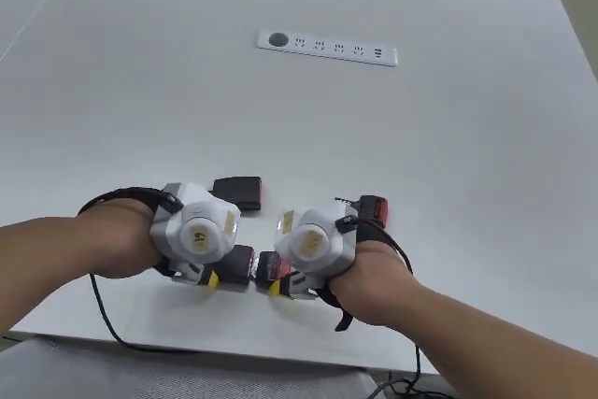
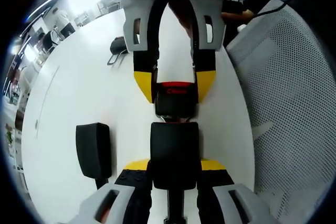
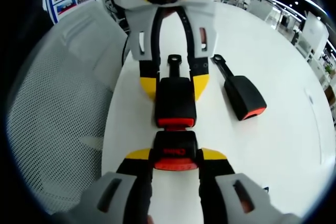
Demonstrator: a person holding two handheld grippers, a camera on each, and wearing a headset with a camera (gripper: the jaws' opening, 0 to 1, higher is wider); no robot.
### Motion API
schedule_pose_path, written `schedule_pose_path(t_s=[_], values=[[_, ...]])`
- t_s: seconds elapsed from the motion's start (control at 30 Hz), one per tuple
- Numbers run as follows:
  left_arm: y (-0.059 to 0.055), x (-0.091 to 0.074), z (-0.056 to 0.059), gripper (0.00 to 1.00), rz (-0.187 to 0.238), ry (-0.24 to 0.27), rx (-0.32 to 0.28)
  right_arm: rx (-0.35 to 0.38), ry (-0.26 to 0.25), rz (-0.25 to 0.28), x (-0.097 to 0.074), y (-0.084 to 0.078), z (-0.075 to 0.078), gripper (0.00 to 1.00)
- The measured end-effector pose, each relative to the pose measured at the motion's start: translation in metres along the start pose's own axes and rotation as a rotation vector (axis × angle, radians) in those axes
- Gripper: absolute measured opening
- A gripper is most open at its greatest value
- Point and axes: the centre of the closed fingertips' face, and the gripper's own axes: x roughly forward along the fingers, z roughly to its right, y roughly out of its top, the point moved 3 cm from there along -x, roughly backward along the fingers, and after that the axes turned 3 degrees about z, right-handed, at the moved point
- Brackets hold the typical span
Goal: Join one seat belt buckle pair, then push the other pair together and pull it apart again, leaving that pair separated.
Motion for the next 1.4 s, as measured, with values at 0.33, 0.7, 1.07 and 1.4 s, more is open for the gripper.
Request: schedule_pose_path(t_s=[0.33, 0.7, 1.07, 1.4], values=[[-0.0008, -0.0003, -0.0007, 0.33, 0.019, 0.015, -0.009, 0.004, -0.013, 0.027, -0.0011, -0.0013, -0.0021, 0.33], [-0.0006, -0.0004, -0.0011, 0.33, 0.017, 0.018, -0.015, 0.013, -0.009, 0.023, -0.0001, -0.0031, -0.0004, 0.33], [-0.0002, 0.0003, -0.0006, 0.34, -0.006, 0.024, -0.023, 0.012, -0.005, 0.019, -0.0002, -0.0025, 0.0004, 0.34], [0.0024, -0.0027, 0.0005, 0.34, -0.055, 0.038, -0.018, 0.024, -0.001, 0.024, -0.0045, -0.0007, 0.0023, 0.34]])
